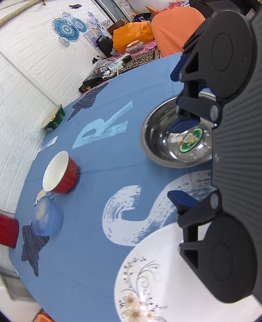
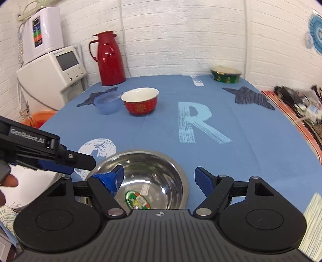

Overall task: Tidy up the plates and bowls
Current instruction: 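Lower the steel bowl onto the plate stack and open both grippers, then grasp the red-and-white bowl rim with the left gripper while the right gripper grasps it too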

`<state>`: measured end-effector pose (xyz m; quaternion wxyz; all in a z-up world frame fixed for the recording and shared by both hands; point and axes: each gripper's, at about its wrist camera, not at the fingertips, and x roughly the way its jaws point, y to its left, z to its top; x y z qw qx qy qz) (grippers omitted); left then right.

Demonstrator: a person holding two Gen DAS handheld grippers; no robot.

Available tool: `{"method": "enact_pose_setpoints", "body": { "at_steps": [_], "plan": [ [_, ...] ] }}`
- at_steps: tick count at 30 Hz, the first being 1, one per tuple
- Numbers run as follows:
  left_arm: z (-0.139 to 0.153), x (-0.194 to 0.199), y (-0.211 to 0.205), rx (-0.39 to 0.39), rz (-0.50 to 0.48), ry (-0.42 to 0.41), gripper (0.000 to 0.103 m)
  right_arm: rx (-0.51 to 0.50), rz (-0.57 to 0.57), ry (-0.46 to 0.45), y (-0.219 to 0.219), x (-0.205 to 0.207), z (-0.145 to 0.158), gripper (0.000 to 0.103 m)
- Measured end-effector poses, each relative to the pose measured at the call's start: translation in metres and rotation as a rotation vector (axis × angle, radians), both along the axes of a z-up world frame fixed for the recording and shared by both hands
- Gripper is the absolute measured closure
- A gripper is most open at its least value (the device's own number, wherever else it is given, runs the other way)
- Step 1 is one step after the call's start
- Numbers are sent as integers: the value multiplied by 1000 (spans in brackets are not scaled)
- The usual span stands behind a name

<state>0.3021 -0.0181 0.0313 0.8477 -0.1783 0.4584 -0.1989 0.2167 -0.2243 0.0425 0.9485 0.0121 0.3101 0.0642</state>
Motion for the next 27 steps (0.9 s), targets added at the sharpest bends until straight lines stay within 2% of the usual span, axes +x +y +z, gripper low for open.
{"method": "enact_pose_setpoints", "body": {
  "at_steps": [4, 8, 11, 13, 17, 20, 23, 27],
  "plan": [
    [10, 31, 8, 7, 37, -8, 46, -41, 52, -4, -3, 31, 14, 39],
    [26, 76, 7, 3, 73, -15, 44, -22, 94, 24, -10, 83, 25, 39],
    [30, 116, 5, -25, 146, -12, 44, -9, 98, 59, -13, 132, 28, 39],
    [25, 142, 4, -57, 207, 24, 44, 2, 92, 89, -10, 166, 27, 39],
    [3, 185, 1, -116, 339, 125, 44, 9, 69, 144, -1, 234, 13, 39],
    [-7, 203, 1, -107, 404, 143, 44, -24, 48, 154, 4, 271, 1, 39],
    [-13, 214, 2, -93, 441, 150, 44, -40, 61, 186, 10, 297, -12, 39],
    [-22, 222, 2, -69, 444, 173, 44, -73, 95, 234, 18, 318, -32, 39]
  ]
}}
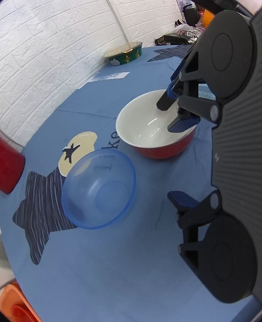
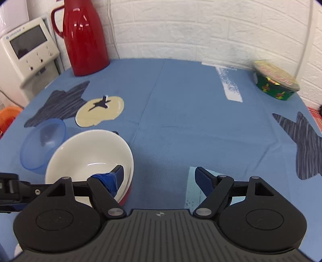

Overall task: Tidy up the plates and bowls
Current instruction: 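Grasp the red-and-white bowl rim with the left gripper while the right gripper grasps it too, then carry the red-and-white bowl with both grippers into the steel bowl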

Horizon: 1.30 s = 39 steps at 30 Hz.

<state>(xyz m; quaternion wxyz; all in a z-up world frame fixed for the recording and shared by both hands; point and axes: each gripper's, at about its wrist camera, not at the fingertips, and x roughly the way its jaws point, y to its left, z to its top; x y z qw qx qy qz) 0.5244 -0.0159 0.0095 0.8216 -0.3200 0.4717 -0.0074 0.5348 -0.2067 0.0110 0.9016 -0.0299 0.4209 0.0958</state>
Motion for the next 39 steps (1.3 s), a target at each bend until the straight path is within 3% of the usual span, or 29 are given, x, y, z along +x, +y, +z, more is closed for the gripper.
{"method": "enact_pose_setpoints", "body": {
  "at_steps": [6, 12, 17, 22, 25, 27, 28, 29, 31, 35, 39],
  "plan": [
    [-6, 6, -3, 38, 12, -1, 44, 1, 70, 25, 11, 12, -13, 38],
    [-5, 9, -7, 61, 28, -6, 44, 42, 47, 42, 9, 17, -16, 35],
    [-6, 7, -9, 71, 41, -21, 44, 21, 38, 56, 14, 17, -15, 35],
    [-8, 7, -5, 50, 30, -9, 45, 19, 69, 45, 20, 15, -15, 39],
    [-9, 11, 1, 22, 2, 3, 58, 59, 110, 39, 22, 12, -15, 52],
    [-7, 15, 2, -4, -52, -3, 73, 85, 134, 59, 24, 10, -12, 72],
    [-5, 15, 1, -9, -78, -9, 92, 110, 146, 84, 27, 6, -11, 74],
    [-1, 13, -1, 4, -89, -12, 103, 117, 158, 100, 30, 1, -10, 75],
    [4, 3, -4, 57, -111, -21, 103, 103, 170, 112, 34, -10, -8, 76],
    [5, -22, -1, 46, -151, -5, 103, 104, 160, 143, 35, -39, -6, 74],
    [25, -63, -3, 67, -188, -28, 103, 115, 168, 131, 34, -79, 12, 72]
  ]
}}
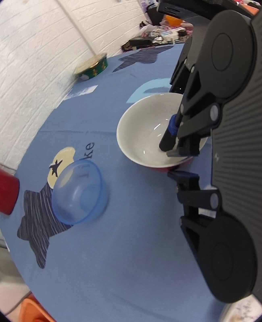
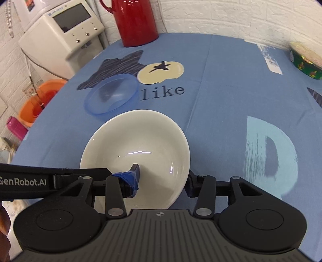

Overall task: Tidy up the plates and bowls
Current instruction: 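Carry the red-and-white bowl with both grippers into the steel bowl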

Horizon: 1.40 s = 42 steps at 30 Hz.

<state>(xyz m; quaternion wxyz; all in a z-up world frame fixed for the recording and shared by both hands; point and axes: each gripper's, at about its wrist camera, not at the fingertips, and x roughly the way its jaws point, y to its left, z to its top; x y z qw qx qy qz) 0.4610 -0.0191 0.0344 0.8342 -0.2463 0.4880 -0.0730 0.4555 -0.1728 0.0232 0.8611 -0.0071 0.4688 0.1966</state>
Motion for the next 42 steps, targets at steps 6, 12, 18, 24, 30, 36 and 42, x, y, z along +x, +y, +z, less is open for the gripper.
{"method": "enact_pose_setpoints", "body": {
  "at_steps": [6, 12, 18, 24, 30, 36, 42],
  "plan": [
    [44, -79, -9, 20, -58, -66, 103, 1, 13, -82, -7, -77, 41, 71],
    [42, -143, -25, 23, -139, -51, 103, -27, -4, -59, -21, -142, 38, 70],
    [14, -174, -43, 29, -200, -1, 102, -29, -50, 2, -37, -176, 11, 70],
    [-1, -180, -50, 47, -219, 4, 102, -40, -55, 16, -40, -188, -4, 70],
    [-4, -177, -51, 67, -225, -6, 101, -48, -55, 8, -40, -188, -9, 71],
    [5, -177, -45, 57, -219, -38, 78, 0, -102, 16, -49, -188, -3, 70],
    [30, -189, -35, 40, -212, -134, 43, -4, -129, -65, -56, -198, 23, 69]
  ]
}}
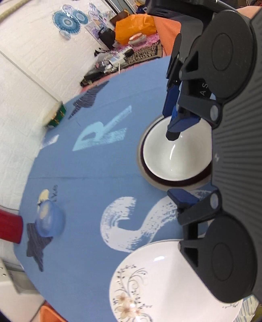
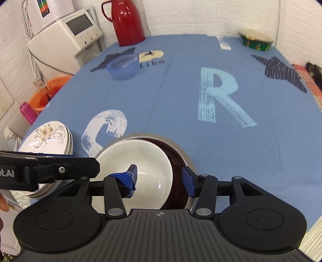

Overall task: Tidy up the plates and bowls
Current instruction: 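Carry the red-and-white bowl with both grippers into the steel bowl, then release the red-and-white bowl by opening both grippers, then move both grippers to the blue plastic bowl and grasp its rim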

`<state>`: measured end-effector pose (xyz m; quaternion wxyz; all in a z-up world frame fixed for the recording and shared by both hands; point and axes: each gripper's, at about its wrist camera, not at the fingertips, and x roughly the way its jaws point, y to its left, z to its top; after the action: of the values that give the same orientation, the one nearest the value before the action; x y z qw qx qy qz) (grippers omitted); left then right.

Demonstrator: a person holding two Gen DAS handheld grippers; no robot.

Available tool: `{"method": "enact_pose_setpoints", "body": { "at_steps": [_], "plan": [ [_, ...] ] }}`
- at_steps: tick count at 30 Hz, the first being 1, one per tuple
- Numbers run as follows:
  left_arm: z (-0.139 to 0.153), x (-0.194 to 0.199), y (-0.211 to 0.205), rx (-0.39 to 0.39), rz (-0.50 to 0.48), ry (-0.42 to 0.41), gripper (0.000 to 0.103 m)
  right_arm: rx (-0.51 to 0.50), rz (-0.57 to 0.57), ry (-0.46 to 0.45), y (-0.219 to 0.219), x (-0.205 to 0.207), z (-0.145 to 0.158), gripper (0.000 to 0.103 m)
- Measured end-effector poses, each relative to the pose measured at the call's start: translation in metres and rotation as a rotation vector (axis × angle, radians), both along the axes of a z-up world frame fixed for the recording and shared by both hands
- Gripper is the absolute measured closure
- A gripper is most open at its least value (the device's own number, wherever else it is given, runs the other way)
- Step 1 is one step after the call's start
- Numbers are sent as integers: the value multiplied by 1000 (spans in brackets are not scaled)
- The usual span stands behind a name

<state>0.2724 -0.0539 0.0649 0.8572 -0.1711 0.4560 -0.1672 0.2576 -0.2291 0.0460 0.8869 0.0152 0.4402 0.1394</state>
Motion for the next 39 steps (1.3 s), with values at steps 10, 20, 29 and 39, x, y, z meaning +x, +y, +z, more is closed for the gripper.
{"method": "enact_pose_setpoints", "body": {
  "at_steps": [10, 20, 29, 39],
  "plan": [
    [18, 1, 59, 31, 56, -38, 43, 75, 79, -12, 21, -5, 19, 67],
    [15, 65, 127, 73, 202, 10, 43, 102, 57, 57, 63, 82, 26, 66],
    [-1, 148, 144, 114, 233, 36, 43, 26, 47, 102, 93, 185, 9, 65],
    [-13, 233, 145, 113, 238, 39, 43, 22, 15, 91, 112, 267, 1, 65]
  ]
}}
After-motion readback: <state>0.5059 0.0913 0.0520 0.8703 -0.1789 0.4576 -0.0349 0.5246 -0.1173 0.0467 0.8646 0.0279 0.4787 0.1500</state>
